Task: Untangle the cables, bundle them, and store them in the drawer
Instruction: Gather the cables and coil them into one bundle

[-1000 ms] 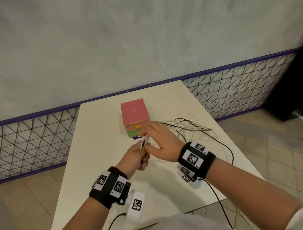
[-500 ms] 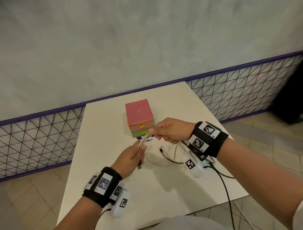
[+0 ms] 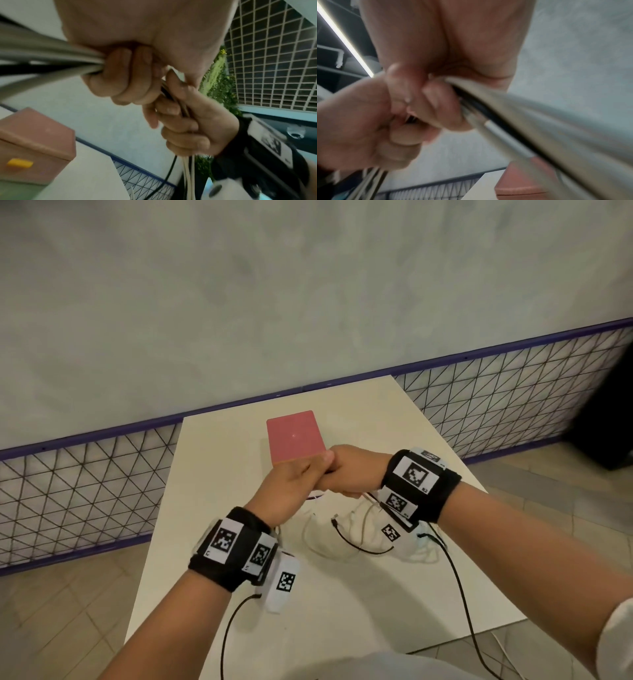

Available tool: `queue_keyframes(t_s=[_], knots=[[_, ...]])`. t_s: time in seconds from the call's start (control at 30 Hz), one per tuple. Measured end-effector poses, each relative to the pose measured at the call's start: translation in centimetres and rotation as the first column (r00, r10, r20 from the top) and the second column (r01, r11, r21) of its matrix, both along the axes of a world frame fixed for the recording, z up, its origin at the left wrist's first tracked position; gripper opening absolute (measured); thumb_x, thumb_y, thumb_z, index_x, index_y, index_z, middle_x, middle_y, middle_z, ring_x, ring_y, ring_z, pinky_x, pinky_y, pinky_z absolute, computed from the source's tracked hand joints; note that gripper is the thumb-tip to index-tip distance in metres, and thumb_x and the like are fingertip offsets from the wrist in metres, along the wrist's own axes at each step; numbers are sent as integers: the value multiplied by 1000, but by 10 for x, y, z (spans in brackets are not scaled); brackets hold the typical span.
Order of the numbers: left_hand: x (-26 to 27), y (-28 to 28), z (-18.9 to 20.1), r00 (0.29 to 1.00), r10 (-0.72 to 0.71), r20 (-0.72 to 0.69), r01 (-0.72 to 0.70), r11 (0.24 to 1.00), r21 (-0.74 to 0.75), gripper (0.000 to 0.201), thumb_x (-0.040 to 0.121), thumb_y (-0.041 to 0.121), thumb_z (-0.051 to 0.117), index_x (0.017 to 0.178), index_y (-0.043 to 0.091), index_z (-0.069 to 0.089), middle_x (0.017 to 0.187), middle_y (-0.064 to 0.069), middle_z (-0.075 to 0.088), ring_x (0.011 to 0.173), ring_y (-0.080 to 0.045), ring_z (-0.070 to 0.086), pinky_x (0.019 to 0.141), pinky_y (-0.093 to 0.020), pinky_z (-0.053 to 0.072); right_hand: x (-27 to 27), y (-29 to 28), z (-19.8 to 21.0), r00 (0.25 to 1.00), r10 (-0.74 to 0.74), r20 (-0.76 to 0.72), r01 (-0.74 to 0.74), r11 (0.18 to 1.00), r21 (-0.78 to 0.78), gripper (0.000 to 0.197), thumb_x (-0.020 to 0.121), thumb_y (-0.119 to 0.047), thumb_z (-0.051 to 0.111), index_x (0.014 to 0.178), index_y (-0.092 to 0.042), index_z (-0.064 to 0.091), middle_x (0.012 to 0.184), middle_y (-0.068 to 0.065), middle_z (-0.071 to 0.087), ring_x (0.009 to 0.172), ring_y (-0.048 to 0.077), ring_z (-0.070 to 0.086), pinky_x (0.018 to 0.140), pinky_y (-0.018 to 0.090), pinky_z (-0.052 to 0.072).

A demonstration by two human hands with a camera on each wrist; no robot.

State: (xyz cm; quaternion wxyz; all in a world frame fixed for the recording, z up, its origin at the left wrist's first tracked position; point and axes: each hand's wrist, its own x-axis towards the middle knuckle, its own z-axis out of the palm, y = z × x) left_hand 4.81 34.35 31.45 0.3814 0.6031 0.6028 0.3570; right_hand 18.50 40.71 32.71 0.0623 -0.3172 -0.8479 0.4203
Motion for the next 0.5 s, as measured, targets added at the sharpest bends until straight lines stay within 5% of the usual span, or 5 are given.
queue_keyframes(t_s=[0.13, 0.17, 0.2, 0.37, 0.5], knots=[[-19, 6, -7, 978, 102, 183, -85, 992, -98, 28, 90, 50, 52, 75, 31, 67, 45, 4, 30, 41, -10, 26, 45, -21, 21, 19, 12, -8, 980, -169, -103, 165, 985, -49, 48, 88, -42, 60, 70, 2, 52, 55, 3, 34, 39, 6, 29, 42, 15, 28], [-22, 7, -11, 954, 107, 280, -76, 990, -118, 41, 87, 49, 55, 71, 20, 31, 50, 4, 25, 44, -10, 20, 45, -24, 16, 19, 10, -10, 974, -193, -123, 187, 981, -58, 48, 89, -45, 58, 71, 0, 53, 55, 1, 35, 40, 4, 30, 44, 15, 28], [-21, 8, -13, 912, 143, 384, -93, 985, -147, 50, 84, 49, 57, 41, 27, 44, 51, 6, 21, 43, -9, 17, 45, -24, 12, 18, 6, -13, 967, -212, -139, 204, 976, -70, 47, 91, -46, 54, 73, -3, 53, 56, -2, 36, 40, 3, 31, 47, 16, 30], [-12, 17, -24, 669, 234, 705, -136, 972, -194, 46, 84, 42, 59, 47, 25, 38, 45, 9, 21, 39, -6, 17, 43, -20, 16, -2, -25, -30, 951, -178, -252, 117, 964, -240, 14, 98, -30, 47, 88, -23, 55, 58, -14, 59, 47, -10, 51, 51, 4, 37], [-13, 22, -22, 529, 241, 814, -125, 971, -206, 48, 89, 40, 55, 48, 22, 38, 42, 9, 20, 35, -5, 17, 43, -24, 12, -11, -24, -56, 974, -188, -125, 140, 937, -320, 49, 82, -56, 60, 70, -8, 59, 62, 9, 51, 56, 14, 45, 53, 21, 37]])
